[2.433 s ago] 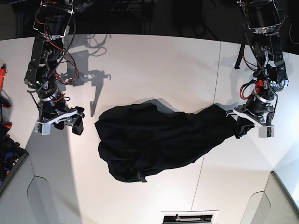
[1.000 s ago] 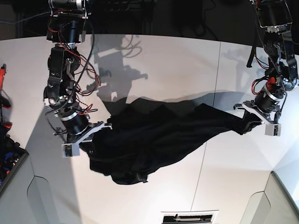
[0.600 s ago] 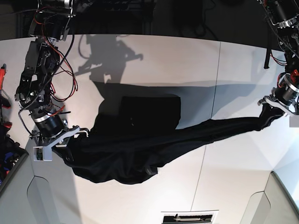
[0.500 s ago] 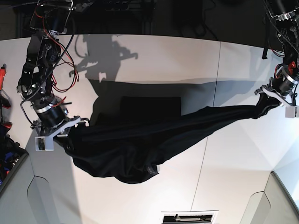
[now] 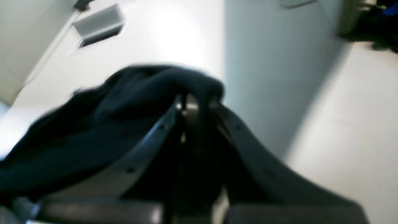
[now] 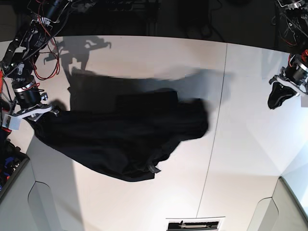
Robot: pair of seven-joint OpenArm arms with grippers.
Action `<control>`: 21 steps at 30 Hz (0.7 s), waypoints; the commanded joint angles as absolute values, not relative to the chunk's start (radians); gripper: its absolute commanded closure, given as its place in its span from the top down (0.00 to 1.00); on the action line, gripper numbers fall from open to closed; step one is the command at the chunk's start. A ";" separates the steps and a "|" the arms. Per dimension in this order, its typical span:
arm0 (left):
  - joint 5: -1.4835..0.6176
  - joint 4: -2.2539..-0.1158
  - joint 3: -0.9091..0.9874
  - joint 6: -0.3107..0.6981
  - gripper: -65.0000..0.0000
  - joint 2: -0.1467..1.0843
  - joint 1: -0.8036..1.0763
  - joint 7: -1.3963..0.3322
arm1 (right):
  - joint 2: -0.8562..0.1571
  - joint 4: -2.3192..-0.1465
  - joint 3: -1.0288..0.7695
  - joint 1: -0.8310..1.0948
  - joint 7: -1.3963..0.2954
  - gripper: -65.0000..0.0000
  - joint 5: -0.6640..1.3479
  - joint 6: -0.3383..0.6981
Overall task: Layout the t-shirt on the table in an organized manner, then fold the t-shirt properly
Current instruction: 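Release the shirt from the left gripper, dropping it onto the table, then move the left gripper to the shirt's middle and grasp the fabric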
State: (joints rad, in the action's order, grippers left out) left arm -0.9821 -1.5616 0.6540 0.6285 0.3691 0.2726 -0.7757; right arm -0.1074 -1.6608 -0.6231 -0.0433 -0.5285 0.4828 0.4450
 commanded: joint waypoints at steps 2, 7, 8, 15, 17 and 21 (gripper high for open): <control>-1.089 -1.578 0.655 0.698 0.40 0.380 0.283 -0.783 | -0.116 -1.680 -0.626 -0.049 -0.511 0.00 0.506 0.471; -1.215 -1.578 0.655 0.698 0.49 0.380 0.329 -0.820 | -0.113 -1.680 -0.609 -0.041 -0.514 0.00 0.524 0.480; -1.223 -1.578 0.655 0.698 0.49 0.380 0.333 -0.820 | -0.113 -1.680 -0.602 -0.036 -0.514 0.00 0.524 0.484; -1.275 -1.594 0.595 0.698 0.49 0.379 0.270 -0.820 | -0.113 -1.680 -0.513 0.050 -0.521 0.00 0.524 0.496; -1.269 -1.606 0.524 0.698 0.49 0.374 0.238 -0.820 | -0.113 -1.680 -0.495 0.080 -0.517 0.00 0.524 0.502; -1.188 -1.622 0.325 0.698 0.49 0.330 0.137 -0.803 | -0.113 -1.680 -0.492 0.095 -0.504 0.00 0.522 0.502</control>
State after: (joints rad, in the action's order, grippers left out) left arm -1.1549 -1.5978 0.3161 0.6819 0.3183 0.1482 -0.8261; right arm -0.1005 -1.6611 -0.4870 0.1097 -0.5358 0.5049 0.4942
